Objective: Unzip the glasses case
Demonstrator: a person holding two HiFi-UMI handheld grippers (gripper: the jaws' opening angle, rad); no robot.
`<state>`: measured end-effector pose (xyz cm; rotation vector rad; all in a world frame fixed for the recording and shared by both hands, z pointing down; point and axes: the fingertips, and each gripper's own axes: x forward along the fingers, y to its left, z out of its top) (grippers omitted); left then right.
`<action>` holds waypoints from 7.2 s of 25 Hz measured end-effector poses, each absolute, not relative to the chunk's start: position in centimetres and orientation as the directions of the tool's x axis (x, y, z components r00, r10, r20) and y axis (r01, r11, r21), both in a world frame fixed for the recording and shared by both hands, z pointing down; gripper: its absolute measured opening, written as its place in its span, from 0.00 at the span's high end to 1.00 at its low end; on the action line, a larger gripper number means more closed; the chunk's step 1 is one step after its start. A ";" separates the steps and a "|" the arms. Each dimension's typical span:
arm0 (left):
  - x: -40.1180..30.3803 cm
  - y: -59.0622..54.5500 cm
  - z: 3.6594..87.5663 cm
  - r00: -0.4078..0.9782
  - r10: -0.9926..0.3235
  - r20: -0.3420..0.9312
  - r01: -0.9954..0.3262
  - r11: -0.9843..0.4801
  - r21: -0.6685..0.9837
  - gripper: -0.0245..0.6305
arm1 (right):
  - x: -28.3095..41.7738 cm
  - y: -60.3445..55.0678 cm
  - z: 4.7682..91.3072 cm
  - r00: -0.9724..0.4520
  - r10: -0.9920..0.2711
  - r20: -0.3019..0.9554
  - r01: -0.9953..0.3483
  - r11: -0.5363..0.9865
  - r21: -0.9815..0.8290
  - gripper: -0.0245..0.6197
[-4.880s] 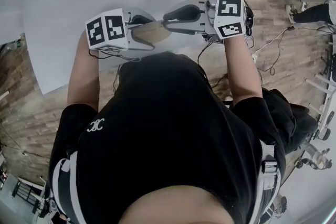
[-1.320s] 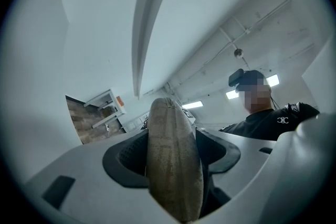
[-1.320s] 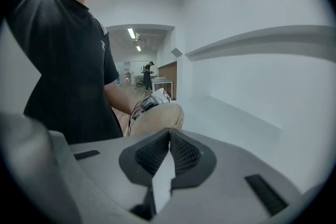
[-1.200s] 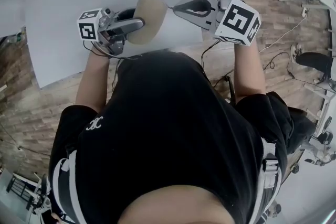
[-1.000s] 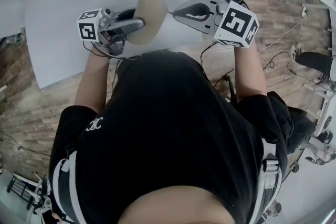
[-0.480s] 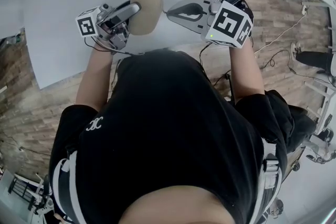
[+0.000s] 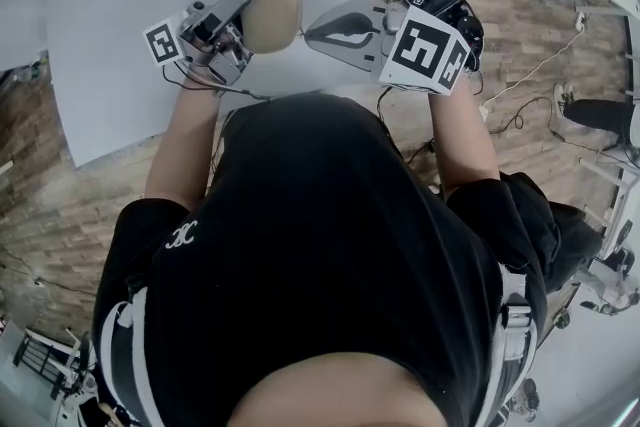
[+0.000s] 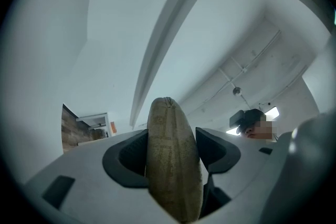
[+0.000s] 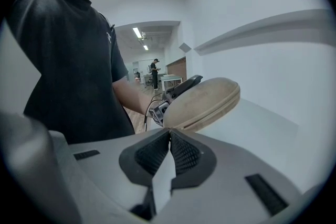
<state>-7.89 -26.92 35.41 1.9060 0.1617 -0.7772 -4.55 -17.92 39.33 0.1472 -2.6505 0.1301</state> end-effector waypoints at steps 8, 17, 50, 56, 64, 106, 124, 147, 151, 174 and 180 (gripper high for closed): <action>-6.8 -29.5 35.1 0.724 -0.321 -0.611 0.468 -0.422 0.776 0.54 | -3.9 -18.2 39.4 -0.892 -0.070 0.447 -0.118 0.990 -0.080 0.93; -6.3 -30.7 35.5 0.687 -0.396 -0.609 0.470 -0.396 0.789 0.54 | -4.3 -18.2 39.9 -0.894 -0.081 0.441 -0.130 0.988 -0.081 0.93; -8.5 -32.0 37.9 0.636 -0.539 -0.552 0.429 -0.347 0.834 0.54 | -7.3 -18.7 41.2 -0.903 -0.208 0.377 -0.278 0.950 -0.142 0.93; -10.0 -31.5 37.2 0.627 -0.510 -0.589 0.429 -0.404 0.808 0.54 | -3.2 -22.1 39.8 -0.904 -0.400 0.152 -0.422 0.773 -0.473 0.58; -7.0 -30.2 36.5 0.710 -0.388 -0.587 0.404 -0.459 0.791 0.54 | -4.6 -25.1 40.5 -0.880 -0.471 0.065 -0.362 0.574 -0.735 0.40; -13.2 -28.5 51.8 0.649 -0.617 0.446 -0.744 -0.390 0.543 0.96 | -4.0 -26.6 58.9 -0.586 -0.481 0.652 -0.709 0.694 -0.125 0.49; -9.4 -27.9 48.1 0.523 -0.722 0.454 -0.846 -0.371 0.384 0.96 | 2.5 -27.6 47.7 -0.622 -0.695 0.360 -0.777 0.604 -0.175 0.94; -4.7 -24.7 48.8 0.425 -0.756 0.498 -0.898 -0.283 0.336 0.96 | 7.3 -26.7 47.0 -0.727 -0.601 0.331 -0.677 0.706 -0.205 0.94; -4.5 -24.5 49.6 0.422 -0.747 0.514 -0.899 -0.272 0.343 0.96 | 7.8 -26.6 48.0 -0.724 -0.596 0.346 -0.681 0.699 -0.220 0.94; -5.7 -22.3 52.1 0.412 -0.713 0.568 -0.907 -0.260 0.332 0.96 | 7.8 -24.1 50.0 -0.710 -0.580 0.399 -0.687 0.695 -0.212 0.94; -5.8 -21.9 52.5 0.411 -0.706 0.577 -0.908 -0.261 0.327 0.96 | 7.6 -23.8 50.4 -0.710 -0.577 0.403 -0.686 0.694 -0.216 0.94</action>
